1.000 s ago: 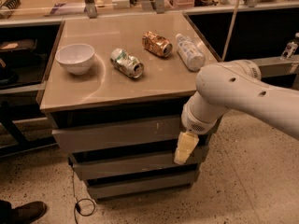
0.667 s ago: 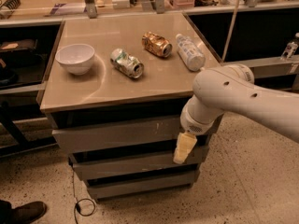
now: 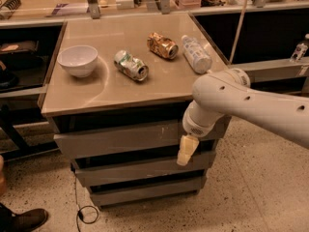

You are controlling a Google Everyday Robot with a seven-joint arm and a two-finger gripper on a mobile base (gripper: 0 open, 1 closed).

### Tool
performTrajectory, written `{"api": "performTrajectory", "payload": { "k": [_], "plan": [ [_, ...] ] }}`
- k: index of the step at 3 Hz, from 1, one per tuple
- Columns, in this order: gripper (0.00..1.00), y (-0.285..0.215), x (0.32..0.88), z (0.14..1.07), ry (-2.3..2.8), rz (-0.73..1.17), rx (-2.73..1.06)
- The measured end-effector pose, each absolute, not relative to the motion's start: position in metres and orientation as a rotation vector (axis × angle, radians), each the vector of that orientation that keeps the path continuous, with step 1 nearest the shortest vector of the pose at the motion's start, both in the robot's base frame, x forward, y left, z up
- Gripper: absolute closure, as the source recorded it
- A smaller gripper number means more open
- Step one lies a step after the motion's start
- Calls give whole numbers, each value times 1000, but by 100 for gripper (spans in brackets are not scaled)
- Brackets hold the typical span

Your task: Open top drawer

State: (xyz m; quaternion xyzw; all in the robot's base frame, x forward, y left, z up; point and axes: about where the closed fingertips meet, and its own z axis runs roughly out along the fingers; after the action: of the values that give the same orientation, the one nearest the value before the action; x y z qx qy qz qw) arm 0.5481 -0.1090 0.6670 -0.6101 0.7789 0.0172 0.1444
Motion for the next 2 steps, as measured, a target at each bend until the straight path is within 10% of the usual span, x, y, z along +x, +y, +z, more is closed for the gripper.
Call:
{"api": "performTrajectory", "payload": {
  "k": [2],
  "plan": [
    [0,-102,551,650,2240,72,-1789]
  ]
}}
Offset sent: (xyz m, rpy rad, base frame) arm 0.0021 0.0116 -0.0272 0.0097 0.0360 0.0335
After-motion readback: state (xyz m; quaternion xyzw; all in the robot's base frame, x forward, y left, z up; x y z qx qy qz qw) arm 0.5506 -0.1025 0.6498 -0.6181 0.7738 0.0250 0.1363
